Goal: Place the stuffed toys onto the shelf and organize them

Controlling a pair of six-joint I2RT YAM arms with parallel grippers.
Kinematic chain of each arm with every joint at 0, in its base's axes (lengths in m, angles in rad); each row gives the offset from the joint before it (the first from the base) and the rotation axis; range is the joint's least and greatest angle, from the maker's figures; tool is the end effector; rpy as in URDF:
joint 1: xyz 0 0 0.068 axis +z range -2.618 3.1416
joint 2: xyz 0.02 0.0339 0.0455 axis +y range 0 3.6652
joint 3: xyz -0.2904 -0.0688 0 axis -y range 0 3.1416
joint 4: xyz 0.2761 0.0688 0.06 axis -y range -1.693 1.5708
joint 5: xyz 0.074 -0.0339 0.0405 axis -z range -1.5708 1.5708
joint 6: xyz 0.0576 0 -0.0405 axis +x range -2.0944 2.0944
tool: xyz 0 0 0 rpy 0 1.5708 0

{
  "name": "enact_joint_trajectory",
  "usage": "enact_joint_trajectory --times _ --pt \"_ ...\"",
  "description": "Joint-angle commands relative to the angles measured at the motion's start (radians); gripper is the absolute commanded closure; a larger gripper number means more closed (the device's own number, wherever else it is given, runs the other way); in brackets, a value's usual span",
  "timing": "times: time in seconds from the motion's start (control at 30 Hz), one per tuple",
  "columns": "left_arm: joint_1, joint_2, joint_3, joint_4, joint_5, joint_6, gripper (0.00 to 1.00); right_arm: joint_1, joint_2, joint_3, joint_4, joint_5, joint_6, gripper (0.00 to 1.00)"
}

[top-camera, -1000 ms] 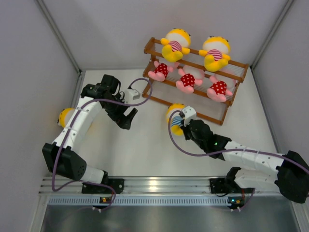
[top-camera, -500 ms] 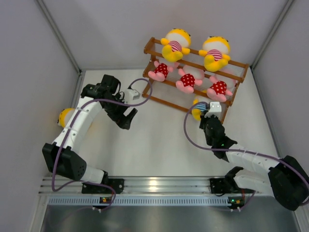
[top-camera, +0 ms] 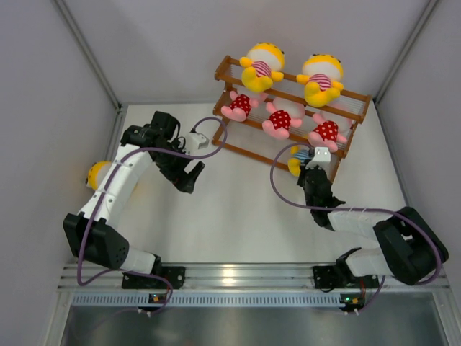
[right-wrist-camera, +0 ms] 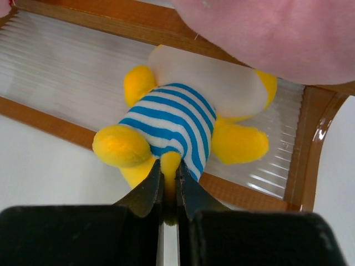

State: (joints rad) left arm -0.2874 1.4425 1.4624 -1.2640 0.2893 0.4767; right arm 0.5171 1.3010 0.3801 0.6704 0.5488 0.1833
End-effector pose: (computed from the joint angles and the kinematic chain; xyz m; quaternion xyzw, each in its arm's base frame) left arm 0.2822 -0.1006 0.3446 0.3858 0.8972 -0.1264 0.1736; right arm 0.2554 0.1107 0.1794 0.0375 0.7774 0.0015 0.6279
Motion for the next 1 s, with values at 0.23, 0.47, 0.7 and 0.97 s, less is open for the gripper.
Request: enact_joint_trajectory --times 0.23,0.47,0.7,0.97 --pt "0.005 -0.027 0.013 0.0 -0.024 0.013 0.02 -0.028 0.104 0.088 0.129 -0.049 0.051 0.95" --pt "0.063 0.002 -0.005 0.012 -0.051 0.049 0.02 -0.029 0.02 0.052 0.066 -0.03 0.099 0.54" --pt "0.28 0.079 -0.017 0.141 -0.261 0.059 0.02 -0.014 -0.158 0.081 -0.187 -0.061 0.099 0.32" --pt "0.503 0.143 -0.074 0.4 -0.5 0.086 0.03 0.053 -0.273 0.204 -0.472 -0.112 0.01 0.31"
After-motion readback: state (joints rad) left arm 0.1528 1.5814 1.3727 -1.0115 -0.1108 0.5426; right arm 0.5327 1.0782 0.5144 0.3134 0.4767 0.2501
